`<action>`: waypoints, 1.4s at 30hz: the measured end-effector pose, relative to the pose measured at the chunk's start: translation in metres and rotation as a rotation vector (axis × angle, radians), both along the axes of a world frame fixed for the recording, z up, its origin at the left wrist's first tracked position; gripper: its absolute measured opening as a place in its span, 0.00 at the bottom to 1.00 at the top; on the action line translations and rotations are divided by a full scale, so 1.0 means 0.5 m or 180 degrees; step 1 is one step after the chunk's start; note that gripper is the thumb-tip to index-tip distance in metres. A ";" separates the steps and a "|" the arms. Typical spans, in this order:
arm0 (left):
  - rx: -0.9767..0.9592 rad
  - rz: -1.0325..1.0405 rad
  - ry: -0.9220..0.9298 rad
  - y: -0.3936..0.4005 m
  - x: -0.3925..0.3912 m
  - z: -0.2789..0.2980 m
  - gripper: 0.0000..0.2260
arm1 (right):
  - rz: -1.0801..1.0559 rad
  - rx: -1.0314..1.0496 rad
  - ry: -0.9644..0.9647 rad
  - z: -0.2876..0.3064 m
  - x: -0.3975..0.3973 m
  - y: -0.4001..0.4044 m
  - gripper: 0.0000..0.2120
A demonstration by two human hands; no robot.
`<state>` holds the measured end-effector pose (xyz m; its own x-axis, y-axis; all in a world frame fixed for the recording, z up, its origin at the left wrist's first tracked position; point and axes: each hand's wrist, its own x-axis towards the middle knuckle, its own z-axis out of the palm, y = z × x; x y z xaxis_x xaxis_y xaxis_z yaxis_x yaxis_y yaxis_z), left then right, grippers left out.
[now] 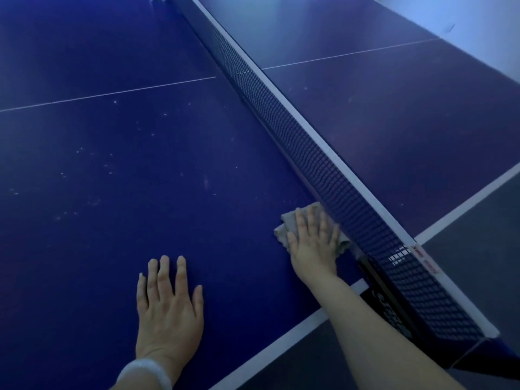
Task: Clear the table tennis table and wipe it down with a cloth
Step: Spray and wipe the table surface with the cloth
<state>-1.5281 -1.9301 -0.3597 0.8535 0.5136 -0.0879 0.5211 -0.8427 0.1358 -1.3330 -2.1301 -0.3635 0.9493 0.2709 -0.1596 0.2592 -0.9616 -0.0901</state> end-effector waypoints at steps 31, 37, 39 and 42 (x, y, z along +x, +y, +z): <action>-0.0018 0.0014 -0.0009 -0.004 0.003 0.003 0.29 | -0.0568 0.0268 0.0123 -0.003 0.048 -0.069 0.29; 0.0002 0.0032 -0.0003 -0.007 0.004 0.003 0.30 | -0.0861 0.0104 0.0150 -0.001 -0.025 -0.024 0.29; -0.0001 0.0040 0.0016 -0.006 0.004 0.003 0.30 | -0.0825 0.0050 0.0173 0.004 -0.051 -0.010 0.29; -0.0007 0.0076 0.0002 -0.006 0.006 0.005 0.30 | -0.0703 0.0075 0.0167 0.003 -0.118 0.011 0.29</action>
